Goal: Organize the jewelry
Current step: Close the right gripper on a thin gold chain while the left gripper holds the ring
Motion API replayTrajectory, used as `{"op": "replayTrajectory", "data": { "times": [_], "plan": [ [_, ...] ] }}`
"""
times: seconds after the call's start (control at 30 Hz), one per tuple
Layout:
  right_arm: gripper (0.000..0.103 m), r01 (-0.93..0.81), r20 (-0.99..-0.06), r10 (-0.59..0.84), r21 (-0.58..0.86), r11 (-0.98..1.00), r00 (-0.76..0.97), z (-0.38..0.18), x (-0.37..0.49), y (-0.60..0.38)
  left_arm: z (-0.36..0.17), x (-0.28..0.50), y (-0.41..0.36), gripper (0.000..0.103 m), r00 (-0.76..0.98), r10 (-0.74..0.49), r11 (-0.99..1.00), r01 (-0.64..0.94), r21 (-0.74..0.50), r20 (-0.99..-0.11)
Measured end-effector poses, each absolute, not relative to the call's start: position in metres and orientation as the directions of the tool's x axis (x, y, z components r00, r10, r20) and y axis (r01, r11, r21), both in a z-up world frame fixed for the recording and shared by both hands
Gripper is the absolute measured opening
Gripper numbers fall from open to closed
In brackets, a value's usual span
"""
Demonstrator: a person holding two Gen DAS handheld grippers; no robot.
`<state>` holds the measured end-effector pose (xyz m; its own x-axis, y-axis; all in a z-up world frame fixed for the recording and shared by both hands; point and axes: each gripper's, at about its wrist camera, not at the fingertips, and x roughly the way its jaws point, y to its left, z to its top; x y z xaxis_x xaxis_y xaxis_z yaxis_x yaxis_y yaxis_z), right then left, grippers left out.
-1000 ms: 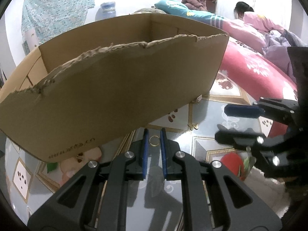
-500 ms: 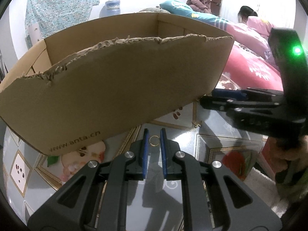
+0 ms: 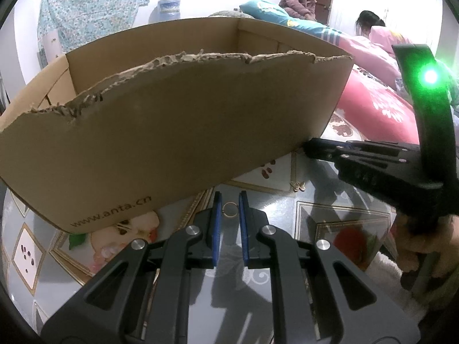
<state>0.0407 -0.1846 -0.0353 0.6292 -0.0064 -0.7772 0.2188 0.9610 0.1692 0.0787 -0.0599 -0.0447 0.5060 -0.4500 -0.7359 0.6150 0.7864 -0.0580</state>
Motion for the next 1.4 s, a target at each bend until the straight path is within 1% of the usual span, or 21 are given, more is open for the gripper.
{"op": "replayTrajectory", "data": {
  "times": [0.1,0.43,0.57,0.7,0.9,1.03,1.17,1.3,1.4],
  "plan": [
    [0.002,0.218,-0.782,0.053,0.237,0.947,0.621,-0.035,0.038,-0.195,-0.044,0.078,-0.060,0.011,0.507,-0.450,0.787,0.615,-0.057,-0.735],
    [0.001,0.224,-0.783,0.160,0.357,0.907,0.601,-0.038,0.014,-0.221,-0.040,0.074,-0.062,0.011,0.512,-0.452,0.783,0.620,-0.050,-0.731],
    [0.001,0.211,-0.774,0.172,0.367,0.906,0.610,-0.036,0.008,-0.226,-0.038,0.071,-0.063,0.011,0.515,-0.450,0.781,0.623,-0.043,-0.730],
    [0.001,0.195,-0.766,0.149,0.338,0.921,0.625,-0.032,0.006,-0.223,-0.038,0.071,-0.063,0.011,0.516,-0.449,0.781,0.623,-0.041,-0.730],
    [0.001,0.163,-0.754,0.134,0.306,0.938,0.643,-0.029,0.026,-0.223,-0.038,0.072,-0.063,0.011,0.517,-0.445,0.784,0.620,-0.039,-0.732],
    [0.001,0.130,-0.780,0.145,0.278,0.952,0.609,-0.033,0.041,-0.212,-0.039,0.074,-0.062,0.011,0.516,-0.440,0.790,0.612,-0.043,-0.735],
    [0.002,0.141,-0.809,0.077,0.194,0.971,0.582,-0.035,0.048,-0.206,-0.040,0.076,-0.061,0.011,0.514,-0.441,0.790,0.612,-0.046,-0.736],
    [0.002,0.145,-0.838,0.048,0.150,0.978,0.544,-0.033,0.053,-0.206,-0.041,0.077,-0.062,0.011,0.510,-0.442,0.788,0.614,-0.047,-0.738],
    [0.002,0.156,-0.851,0.044,0.146,0.977,0.523,-0.032,0.048,-0.209,-0.042,0.078,-0.062,0.011,0.508,-0.442,0.789,0.612,-0.051,-0.739]
  ]
}}
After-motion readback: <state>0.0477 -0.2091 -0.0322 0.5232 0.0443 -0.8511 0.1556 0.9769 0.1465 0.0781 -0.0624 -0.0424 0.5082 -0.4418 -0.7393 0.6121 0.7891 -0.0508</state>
